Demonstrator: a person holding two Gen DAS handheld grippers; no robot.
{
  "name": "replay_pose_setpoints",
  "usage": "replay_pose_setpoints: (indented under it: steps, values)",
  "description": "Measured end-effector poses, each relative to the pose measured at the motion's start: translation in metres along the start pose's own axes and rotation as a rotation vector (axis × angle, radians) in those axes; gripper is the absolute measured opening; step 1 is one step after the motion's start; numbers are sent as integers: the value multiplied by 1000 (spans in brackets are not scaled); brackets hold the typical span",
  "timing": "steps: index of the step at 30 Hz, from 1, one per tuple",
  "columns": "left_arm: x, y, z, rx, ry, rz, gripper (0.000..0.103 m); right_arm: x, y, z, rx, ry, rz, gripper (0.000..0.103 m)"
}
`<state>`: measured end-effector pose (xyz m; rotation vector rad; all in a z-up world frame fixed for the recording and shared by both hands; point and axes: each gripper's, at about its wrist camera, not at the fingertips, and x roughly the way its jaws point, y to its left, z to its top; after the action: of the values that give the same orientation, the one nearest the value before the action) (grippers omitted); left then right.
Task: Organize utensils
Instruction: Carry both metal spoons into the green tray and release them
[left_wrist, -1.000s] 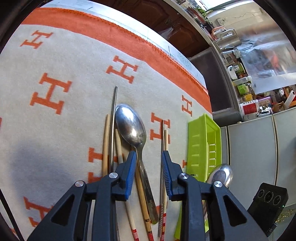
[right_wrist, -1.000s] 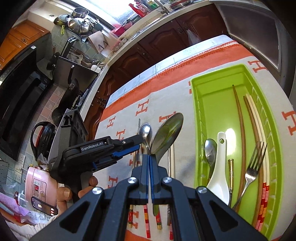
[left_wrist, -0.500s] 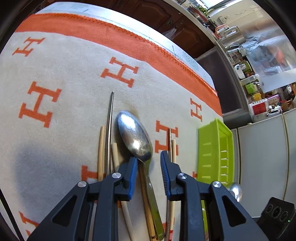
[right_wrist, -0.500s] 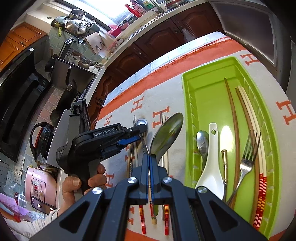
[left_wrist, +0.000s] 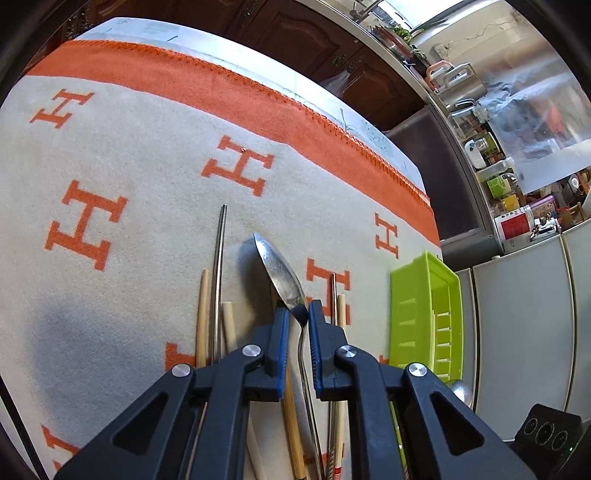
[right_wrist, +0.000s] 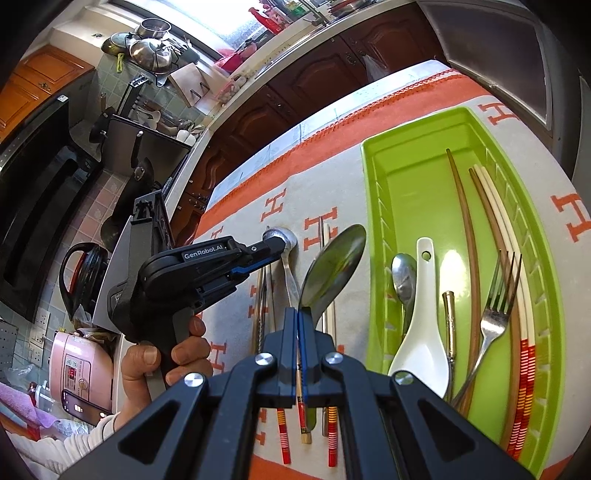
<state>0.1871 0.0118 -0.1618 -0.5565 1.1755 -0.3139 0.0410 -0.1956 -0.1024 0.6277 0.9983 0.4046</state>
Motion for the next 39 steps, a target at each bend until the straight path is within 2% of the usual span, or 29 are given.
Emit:
replay_pose_setpoints:
  steps: [11,14,15,20,24,30,35,39]
  values:
    - [16,-8,8,-2,26,62,9,-4,-3,-1,12,-9,-5,1]
    - [17,-10,8,12,10,80,9,-5,-4,-2,13,-12,-5,1]
    - [17,-11,8,18,7,77,6,-6,-4,-2,12,-16,-5,1]
    - [12,-15,4,47,32,4,4,-17,-1,-2,-3,-38,-3,1]
    - [-13,-33,-6,126,40,-70,3,-34,-2,0,-12,-71,-12,1]
    - [-47,-71,-22,221,87,-170,3,-60,-23,6,-2,-121,-96,1]
    - [-62,-105,-29,253,115,-253,3,-62,-42,8,0,-93,-165,1]
    - [-52,-136,-30,281,129,-261,3,-52,-50,3,-35,-12,-206,1]
